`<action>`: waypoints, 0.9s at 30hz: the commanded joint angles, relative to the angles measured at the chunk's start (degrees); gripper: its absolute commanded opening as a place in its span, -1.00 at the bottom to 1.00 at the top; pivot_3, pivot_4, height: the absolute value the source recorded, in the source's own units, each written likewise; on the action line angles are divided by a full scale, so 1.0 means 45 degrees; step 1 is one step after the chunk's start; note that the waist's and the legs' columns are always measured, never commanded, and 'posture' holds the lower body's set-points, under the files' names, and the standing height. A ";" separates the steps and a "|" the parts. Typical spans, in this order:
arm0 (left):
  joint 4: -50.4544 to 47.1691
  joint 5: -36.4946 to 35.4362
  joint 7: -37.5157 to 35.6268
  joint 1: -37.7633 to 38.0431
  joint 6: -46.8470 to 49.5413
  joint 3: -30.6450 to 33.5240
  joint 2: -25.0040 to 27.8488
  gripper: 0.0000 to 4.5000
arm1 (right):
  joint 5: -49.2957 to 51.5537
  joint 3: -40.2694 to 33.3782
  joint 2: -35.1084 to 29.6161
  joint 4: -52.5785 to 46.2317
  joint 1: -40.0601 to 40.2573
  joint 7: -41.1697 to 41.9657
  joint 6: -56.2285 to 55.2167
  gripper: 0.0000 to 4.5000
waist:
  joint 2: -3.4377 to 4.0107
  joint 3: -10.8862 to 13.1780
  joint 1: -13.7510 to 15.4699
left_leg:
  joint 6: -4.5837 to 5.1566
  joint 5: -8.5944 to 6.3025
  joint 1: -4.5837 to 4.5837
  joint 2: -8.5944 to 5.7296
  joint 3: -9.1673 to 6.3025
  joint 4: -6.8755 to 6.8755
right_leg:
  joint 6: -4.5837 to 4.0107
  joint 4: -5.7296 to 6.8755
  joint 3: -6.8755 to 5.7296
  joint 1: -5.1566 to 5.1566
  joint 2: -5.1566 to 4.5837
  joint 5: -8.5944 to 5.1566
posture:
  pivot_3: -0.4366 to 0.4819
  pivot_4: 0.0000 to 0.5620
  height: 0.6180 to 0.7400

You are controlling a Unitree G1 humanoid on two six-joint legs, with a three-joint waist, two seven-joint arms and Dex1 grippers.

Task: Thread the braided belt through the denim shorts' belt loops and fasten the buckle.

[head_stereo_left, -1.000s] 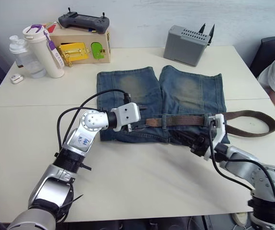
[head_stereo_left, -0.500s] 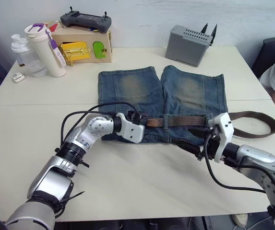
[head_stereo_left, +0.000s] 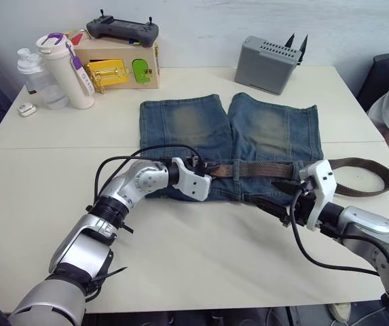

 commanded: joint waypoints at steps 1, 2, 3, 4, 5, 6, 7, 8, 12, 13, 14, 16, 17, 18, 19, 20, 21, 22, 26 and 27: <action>-0.0616 -0.0376 0.0074 -0.0128 -0.0353 0.0248 0.0189 -0.98 | -0.0532 -0.0657 -0.0471 -0.0392 0.0351 -0.0088 -0.0154 1.00 | 0.0000 0.0000 0.0007 | 0.0000 0.0000 0.0000 0.0000 0.0000 0.0001 | 0.0000 0.0000 0.0000 0.0000 0.0000 0.0000 | -0.05 -0.47 0.93; -0.0771 -0.0497 -0.0005 -0.0114 -0.0352 0.0316 0.0248 -0.98 | -0.0846 -0.0804 -0.0661 -0.0346 0.0506 -0.0118 -0.0245 1.00 | 0.0000 0.0000 0.0008 | 0.0000 0.0000 0.0000 0.0000 0.0000 0.0000 | 0.0000 0.0000 0.0000 0.0000 0.0000 0.0000 | -0.05 -0.47 0.93; -0.0919 -0.0634 -0.0114 -0.0109 -0.0321 0.0381 0.0306 -0.98 | -0.1141 -0.0955 -0.0842 -0.0304 0.0662 -0.0103 -0.0338 1.00 | 0.0000 0.0000 0.0011 | -0.0001 0.0001 0.0000 0.0000 -0.0001 0.0000 | 0.0000 0.0000 0.0000 0.0000 0.0000 0.0000 | -0.05 -0.47 0.93; -0.1044 -0.0778 -0.0218 -0.0094 -0.0248 0.0449 0.0347 -0.98 | -0.1373 -0.1102 -0.1003 -0.0296 0.0827 -0.0013 -0.0438 1.00 | 0.0000 0.0000 0.0012 | -0.0001 0.0001 0.0000 0.0000 0.0001 0.0000 | 0.0000 0.0002 0.0001 0.0000 0.0000 0.0000 | -0.05 -0.47 0.93; -0.1156 -0.0931 -0.0307 -0.0072 -0.0158 0.0525 0.0387 -0.98 | -0.1620 -0.1255 -0.1191 -0.0290 0.1022 0.0110 -0.0553 1.00 | 0.0000 0.0000 0.0014 | -0.0002 0.0002 0.0000 0.0000 0.0001 -0.0001 | 0.0000 0.0001 0.0000 0.0000 0.0000 0.0000 | -0.05 -0.47 0.93; -0.1267 -0.1031 -0.0368 -0.0054 -0.0067 0.0590 0.0435 -0.98 | -0.1914 -0.1343 -0.1386 -0.0254 0.1216 0.0269 -0.0721 1.00 | 0.0000 0.0000 0.0019 | -0.0004 0.0002 0.0000 0.0000 0.0001 -0.0001 | 0.0000 0.0001 -0.0001 0.0000 0.0001 0.0000 | -0.05 -0.47 0.93; -0.1360 -0.1088 -0.0406 -0.0038 0.0015 0.0636 0.0470 -0.98 | -0.2211 -0.1363 -0.1561 -0.0211 0.1388 0.0437 -0.0926 1.00 | 0.0001 0.0000 0.0008 | -0.0006 0.0004 0.0000 0.0000 0.0001 0.0001 | 0.0000 0.0003 -0.0001 0.0000 0.0001 0.0000 | -0.05 -0.47 0.93; -0.1480 -0.1170 -0.0479 -0.0025 0.0089 0.0688 0.0519 -0.98 | -0.2628 -0.1262 -0.1792 -0.0126 0.1613 0.0654 -0.1222 1.00 | 0.0000 0.0000 -0.0022 | -0.0007 0.0004 0.0002 0.0000 0.0002 0.0002 | 0.0000 0.0006 0.0001 0.0000 0.0003 0.0000 | -0.05 -0.47 0.93; -0.2119 -0.1619 -0.0866 0.0034 0.0517 0.0884 0.0761 -0.98 | -0.4500 -0.0213 -0.2399 0.0667 0.2239 0.1589 -0.2974 1.00 | 0.0001 0.0000 -0.0040 | -0.0015 0.0008 0.0007 0.0001 0.0004 0.0000 | 0.0000 0.0009 0.0003 0.0000 0.0011 0.0000 | -0.05 -0.47 0.93; -0.2204 -0.1685 -0.0938 0.0045 0.0609 0.0916 0.0815 -0.98 | -0.4921 0.0102 -0.2458 0.0951 0.2222 0.1769 -0.3438 1.00 | 0.0000 0.0000 -0.0049 | -0.0014 0.0008 0.0007 0.0001 0.0005 0.0002 | 0.0000 0.0009 0.0004 0.0000 0.0011 0.0000 | -0.05 -0.47 0.93; -0.2277 -0.1725 -0.0996 0.0062 0.0683 0.0943 0.0848 -0.98 | -0.5243 0.0302 -0.2464 0.1164 0.2195 0.1924 -0.3785 1.00 | 0.0000 0.0000 -0.0047 | -0.0014 0.0009 0.0007 0.0001 0.0007 0.0004 | 0.0000 0.0011 0.0005 0.0000 0.0012 0.0000 | -0.05 -0.47 0.93; -0.2386 -0.1783 -0.1094 0.0139 0.0786 0.0943 0.0845 -0.98 | -0.5782 0.0718 -0.2462 0.1581 0.1890 0.2223 -0.4341 1.00 | 0.0001 0.0000 -0.0042 | -0.0015 0.0009 0.0010 0.0000 0.0011 0.0007 | 0.0000 0.0015 0.0008 0.0000 0.0012 0.0000 | -0.05 -0.47 0.93; -0.2420 -0.1799 -0.1156 0.0192 0.0894 0.0906 0.0798 -0.98 | -0.5800 0.0746 -0.2405 0.1652 0.1672 0.2361 -0.4430 1.00 | 0.0001 0.0000 -0.0035 | -0.0017 0.0010 0.0010 0.0000 0.0011 0.0011 | 0.0000 0.0018 0.0008 0.0000 0.0012 0.0000 | -0.05 -0.47 0.93; -0.2448 -0.1811 -0.1200 0.0231 0.0978 0.0878 0.0767 -0.98 | -0.5808 0.0748 -0.2352 0.1699 0.1521 0.2466 -0.4488 1.00 | 0.0001 0.0000 -0.0044 | -0.0018 0.0011 0.0010 0.0000 0.0012 0.0012 | 0.0000 0.0018 0.0009 0.0000 0.0012 0.0000 | -0.05 -0.47 0.93; -0.2419 -0.1822 -0.1346 0.0303 0.1266 0.0807 0.0695 -0.98 | -0.5733 0.0659 -0.2276 0.1732 0.1311 0.2516 -0.4430 1.00 | 0.0001 0.0000 -0.0040 | -0.0018 0.0011 0.0010 0.0001 0.0012 0.0018 | 0.0000 0.0021 0.0009 0.0000 0.0012 0.0000 | -0.05 -0.47 0.93; -0.2373 -0.1715 -0.1447 0.0370 0.1396 0.0688 0.0670 -0.98 | -0.5721 0.0584 -0.2278 0.1768 0.1136 0.2589 -0.4396 1.00 | 0.0001 0.0000 -0.0037 | -0.0018 0.0011 0.0010 0.0000 0.0011 0.0019 | 0.0000 0.0022 0.0010 0.0000 0.0012 0.0000 | -0.05 -0.47 0.93; -0.2365 -0.2120 -0.1817 0.0515 0.1510 0.0664 0.0560 -0.98 | -0.5744 0.0516 -0.2333 0.1807 0.1001 0.2670 -0.4371 1.00 | 0.0001 0.0000 -0.0032 | -0.0019 0.0012 0.0010 0.0001 0.0011 0.0023 | 0.0000 0.0025 0.0009 0.0001 0.0012 0.0000 | -0.05 -0.47 0.93; -0.2377 -0.2426 -0.2088 0.0620 0.1585 0.0663 0.0476 -0.98 | -0.5775 0.0470 -0.2368 0.1836 0.0912 0.2742 -0.4354 1.00 | 0.0002 -0.0001 -0.0017 | -0.0019 0.0012 0.0010 0.0001 0.0011 0.0024 | -0.0001 0.0025 0.0009 0.0000 0.0012 0.0000 | -0.05 -0.47 0.93; -0.2367 -0.1534 -0.1653 0.0772 0.1279 0.0409 0.0498 -0.33 | -0.5624 0.0094 -0.2478 0.1720 0.0618 0.2957 -0.3989 1.00 | 0.0001 -0.0001 0.0022 | -0.0020 0.0012 0.0008 0.0002 0.0009 0.0032 | -0.0001 0.0025 0.0007 0.0001 0.0011 -0.0001 | -0.05 -0.47 0.93; -0.2358 -0.1552 -0.1798 0.0836 0.1269 0.0332 0.0479 -0.16 | -0.5545 0.0012 -0.2474 0.1646 0.0579 0.2985 -0.3836 1.00 | 0.0002 -0.0001 0.0032 | -0.0018 0.0011 0.0008 0.0001 0.0010 0.0038 | -0.0001 0.0029 0.0008 0.0000 0.0009 -0.0001 | -0.05 -0.47 0.93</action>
